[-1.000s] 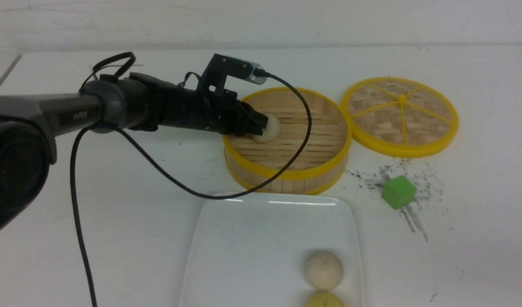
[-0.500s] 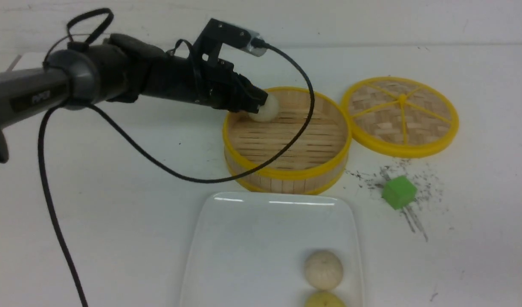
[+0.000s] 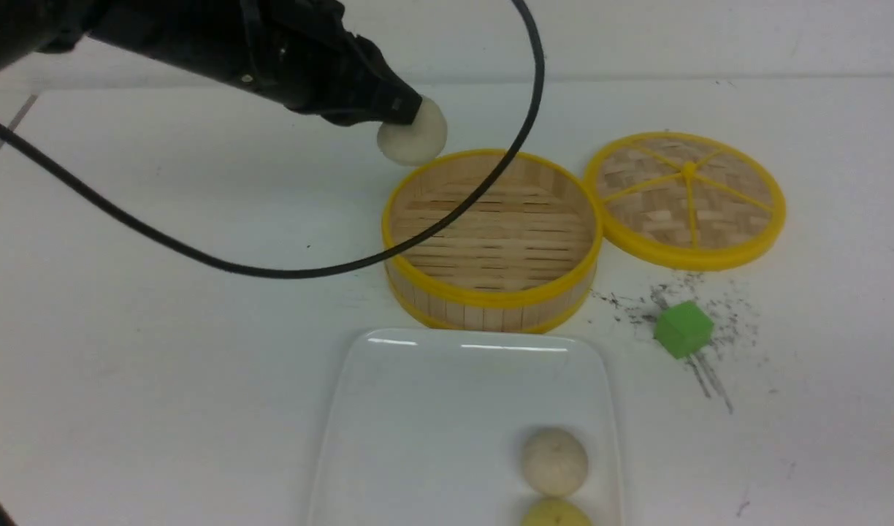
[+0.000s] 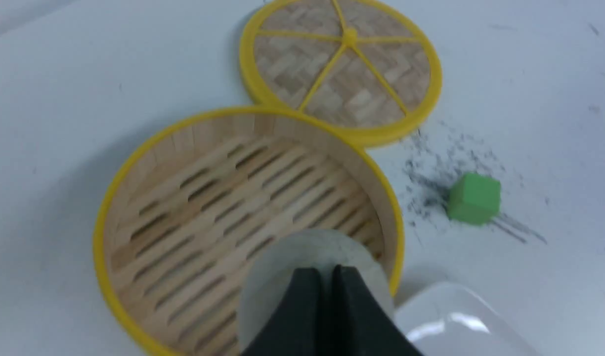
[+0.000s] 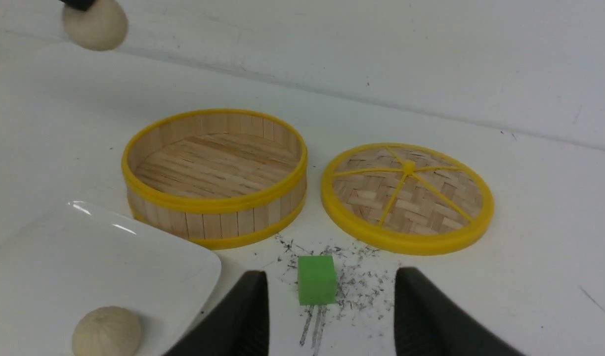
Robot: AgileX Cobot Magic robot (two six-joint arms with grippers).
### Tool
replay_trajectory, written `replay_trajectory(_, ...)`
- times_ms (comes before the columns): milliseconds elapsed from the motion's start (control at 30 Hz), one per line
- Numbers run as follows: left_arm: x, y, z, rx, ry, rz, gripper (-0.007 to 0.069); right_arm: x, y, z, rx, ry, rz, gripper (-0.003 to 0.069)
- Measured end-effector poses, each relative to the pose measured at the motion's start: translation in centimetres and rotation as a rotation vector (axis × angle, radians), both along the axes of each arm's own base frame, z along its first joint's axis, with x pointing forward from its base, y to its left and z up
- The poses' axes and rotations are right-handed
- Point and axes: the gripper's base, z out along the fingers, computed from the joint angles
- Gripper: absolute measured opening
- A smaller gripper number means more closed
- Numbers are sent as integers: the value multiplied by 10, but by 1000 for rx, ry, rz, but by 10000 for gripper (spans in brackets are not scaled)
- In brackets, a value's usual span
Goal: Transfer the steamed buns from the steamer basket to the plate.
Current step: Use the left arm to put the steamed stuffed bun into the plate
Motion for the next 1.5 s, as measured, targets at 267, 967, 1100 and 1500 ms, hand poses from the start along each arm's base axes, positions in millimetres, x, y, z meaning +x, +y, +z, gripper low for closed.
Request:
replay_trajectory(267,-33,11,7,93,206,-15,22,1,-1,1,-17,-17,-8,358)
replay_trajectory(967,-73,37,35,200,267,149,22,1,-2,2,-36,-33,-16,358)
replay_trajectory(1100,-88,42,50,177,234,182,22,1,-3,2,-52,-41,-23,358)
replay_trajectory(1500,-82,31,42,49,98,113,22,1,-3,2,-57,-44,-24,358)
